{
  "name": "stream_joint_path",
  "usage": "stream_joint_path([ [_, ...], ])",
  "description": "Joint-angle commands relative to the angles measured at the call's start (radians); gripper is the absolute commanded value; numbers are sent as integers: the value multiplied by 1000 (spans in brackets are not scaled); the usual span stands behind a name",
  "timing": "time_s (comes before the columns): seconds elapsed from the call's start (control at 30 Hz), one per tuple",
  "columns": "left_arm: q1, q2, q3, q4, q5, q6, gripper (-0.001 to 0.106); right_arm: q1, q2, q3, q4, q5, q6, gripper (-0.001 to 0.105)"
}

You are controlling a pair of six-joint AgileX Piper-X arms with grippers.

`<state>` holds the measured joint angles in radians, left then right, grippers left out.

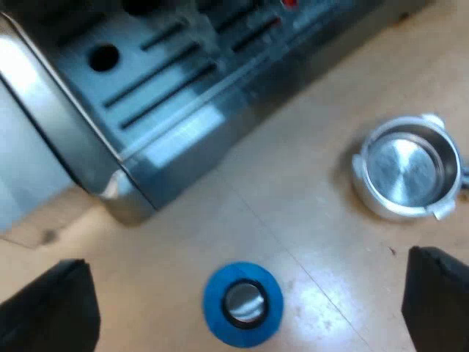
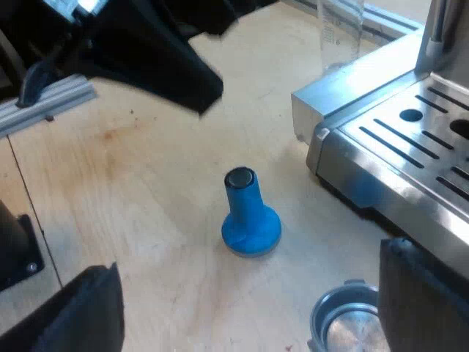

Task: Grind coffee beans and then tamp

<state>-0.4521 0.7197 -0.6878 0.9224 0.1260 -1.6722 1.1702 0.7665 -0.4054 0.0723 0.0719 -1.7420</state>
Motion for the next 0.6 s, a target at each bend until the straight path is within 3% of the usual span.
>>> stream_joint_path([
  [0.03,2,-22,-43,15,-36,-13,85,2,-2,-63,99,-10,-6,72],
  [0.13,2,-28,-92,37,-42,-10,85,2,-2,-128,200,-10,8,72],
  [0.27,2,-28,-168,53,-42,1,85,-4,-2,-217,291,-10,100,72],
  [0.6,2,-28,-324,53,-42,2,85,-4,-2,-401,314,-4,78,72],
])
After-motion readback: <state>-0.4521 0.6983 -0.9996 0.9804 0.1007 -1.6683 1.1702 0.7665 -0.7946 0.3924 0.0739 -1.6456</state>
